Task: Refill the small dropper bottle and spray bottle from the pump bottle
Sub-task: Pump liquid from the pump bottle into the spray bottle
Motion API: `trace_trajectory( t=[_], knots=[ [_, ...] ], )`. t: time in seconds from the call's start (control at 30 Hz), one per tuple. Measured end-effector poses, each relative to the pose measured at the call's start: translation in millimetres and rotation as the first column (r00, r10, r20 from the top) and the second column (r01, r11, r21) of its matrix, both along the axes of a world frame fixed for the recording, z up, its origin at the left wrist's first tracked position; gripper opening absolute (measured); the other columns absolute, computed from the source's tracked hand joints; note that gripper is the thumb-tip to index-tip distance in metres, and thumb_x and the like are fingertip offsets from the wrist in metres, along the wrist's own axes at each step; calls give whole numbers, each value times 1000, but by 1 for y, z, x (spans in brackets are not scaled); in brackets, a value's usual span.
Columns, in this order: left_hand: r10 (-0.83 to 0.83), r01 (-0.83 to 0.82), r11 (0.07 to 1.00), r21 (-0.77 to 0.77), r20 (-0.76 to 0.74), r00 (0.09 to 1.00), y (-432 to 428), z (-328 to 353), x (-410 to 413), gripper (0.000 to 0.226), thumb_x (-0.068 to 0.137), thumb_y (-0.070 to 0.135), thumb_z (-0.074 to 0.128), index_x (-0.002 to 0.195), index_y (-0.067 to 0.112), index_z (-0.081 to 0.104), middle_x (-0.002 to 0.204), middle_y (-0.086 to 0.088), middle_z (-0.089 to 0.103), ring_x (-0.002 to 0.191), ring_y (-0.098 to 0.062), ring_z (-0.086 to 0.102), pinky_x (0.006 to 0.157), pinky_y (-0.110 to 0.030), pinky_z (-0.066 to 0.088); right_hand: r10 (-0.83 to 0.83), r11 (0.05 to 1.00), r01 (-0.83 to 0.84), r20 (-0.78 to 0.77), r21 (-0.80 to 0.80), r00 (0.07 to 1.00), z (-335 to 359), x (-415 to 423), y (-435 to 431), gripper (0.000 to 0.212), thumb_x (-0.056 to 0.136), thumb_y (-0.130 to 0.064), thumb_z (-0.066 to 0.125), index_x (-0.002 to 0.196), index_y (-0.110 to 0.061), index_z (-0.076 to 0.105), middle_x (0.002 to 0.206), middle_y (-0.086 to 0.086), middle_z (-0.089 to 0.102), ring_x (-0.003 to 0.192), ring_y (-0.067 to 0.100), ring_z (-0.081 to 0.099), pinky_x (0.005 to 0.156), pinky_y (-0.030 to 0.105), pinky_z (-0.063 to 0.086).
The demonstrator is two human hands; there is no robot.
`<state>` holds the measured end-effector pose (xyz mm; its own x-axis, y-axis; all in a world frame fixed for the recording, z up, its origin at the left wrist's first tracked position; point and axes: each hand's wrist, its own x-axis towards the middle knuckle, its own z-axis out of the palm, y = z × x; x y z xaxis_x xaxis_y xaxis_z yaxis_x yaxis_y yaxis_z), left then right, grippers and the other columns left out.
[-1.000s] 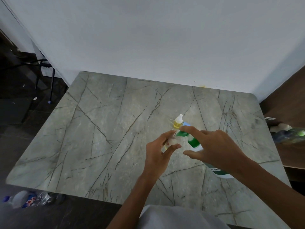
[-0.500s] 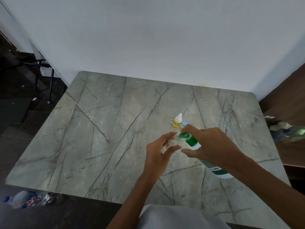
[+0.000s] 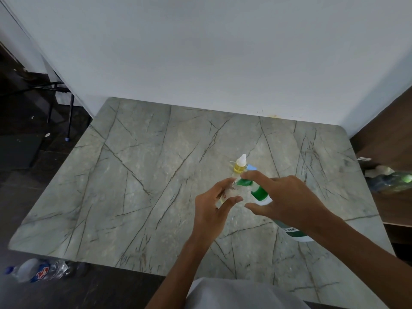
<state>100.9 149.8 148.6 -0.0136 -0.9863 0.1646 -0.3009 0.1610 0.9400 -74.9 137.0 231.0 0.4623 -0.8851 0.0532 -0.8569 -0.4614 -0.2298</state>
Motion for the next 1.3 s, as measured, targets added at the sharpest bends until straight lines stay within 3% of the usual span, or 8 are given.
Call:
trace_trajectory(
  t=[0.13, 0.23, 0.37, 0.5, 0.6, 0.8, 0.93, 1.3],
  knots=[
    [-14, 14, 1000, -15, 15, 1000, 1, -3, -1, 40, 82, 31, 74, 117, 37, 57, 106, 34, 59, 97, 7, 64, 81, -16, 54, 15, 998, -12, 39, -69, 999, -5, -1, -1, 53, 72, -57, 67, 113, -27, 53, 75, -5, 71, 51, 10, 61, 54, 19, 50],
    [-20, 21, 1000, -21, 22, 1000, 2, -4, -2, 40, 82, 31, 73, 119, 36, 57, 107, 36, 58, 96, 8, 64, 81, -15, 54, 11, 1000, -10, 17, -30, 1000, -2, -1, -2, 53, 75, -58, 63, 116, -27, 53, 80, -4, 72, 56, 11, 63, 59, 21, 53],
    [-6, 6, 1000, -16, 10, 1000, 1, -1, -2, 39, 81, 34, 73, 116, 40, 56, 104, 36, 59, 96, 8, 64, 81, -13, 53, 25, 999, -28, -97, -37, 995, -1, -1, -2, 58, 78, -62, 58, 125, -34, 36, 81, -7, 70, 55, 10, 60, 58, 20, 52],
    [3, -3, 1000, 1, -1, 1000, -1, 3, -1, 40, 80, 35, 73, 113, 47, 53, 98, 42, 59, 96, 11, 63, 82, -9, 50, 26, 996, -31, -62, -81, 998, 0, -2, -3, 69, 74, -64, 62, 126, -36, 27, 72, -7, 69, 45, 7, 55, 48, 18, 49],
    [7, -7, 1000, 6, 4, 1000, -1, 4, -1, 42, 80, 33, 74, 111, 51, 51, 96, 47, 58, 95, 12, 62, 82, -9, 49, 27, 997, -31, -54, -71, 998, 0, -2, -3, 68, 75, -65, 60, 127, -37, 26, 73, -6, 69, 47, 8, 56, 50, 20, 51],
    [0, 0, 1000, -4, 0, 1000, -1, 3, -2, 42, 80, 30, 75, 115, 42, 56, 101, 37, 61, 95, 9, 64, 81, -11, 51, 23, 998, -23, 12, -62, 1000, -2, -3, -4, 59, 73, -57, 67, 122, -29, 49, 77, -6, 71, 52, 9, 61, 55, 20, 51],
    [-11, 11, 1000, -13, 1, 1000, -1, 0, -4, 41, 82, 28, 75, 119, 35, 58, 107, 33, 61, 98, 5, 65, 82, -15, 54, 33, 995, -30, 36, -91, 999, -3, -2, -5, 52, 74, -57, 64, 114, -27, 53, 74, -3, 71, 50, 12, 62, 52, 22, 53],
    [2, -2, 1000, 28, 4, 1000, -3, 2, -4, 38, 80, 42, 69, 115, 42, 54, 105, 38, 57, 98, 13, 61, 84, -10, 50, 39, 999, -38, -98, 6, 994, 1, -3, -8, 67, 77, -66, 56, 129, -38, 24, 84, -9, 70, 53, 6, 52, 58, 17, 48]
  ],
)
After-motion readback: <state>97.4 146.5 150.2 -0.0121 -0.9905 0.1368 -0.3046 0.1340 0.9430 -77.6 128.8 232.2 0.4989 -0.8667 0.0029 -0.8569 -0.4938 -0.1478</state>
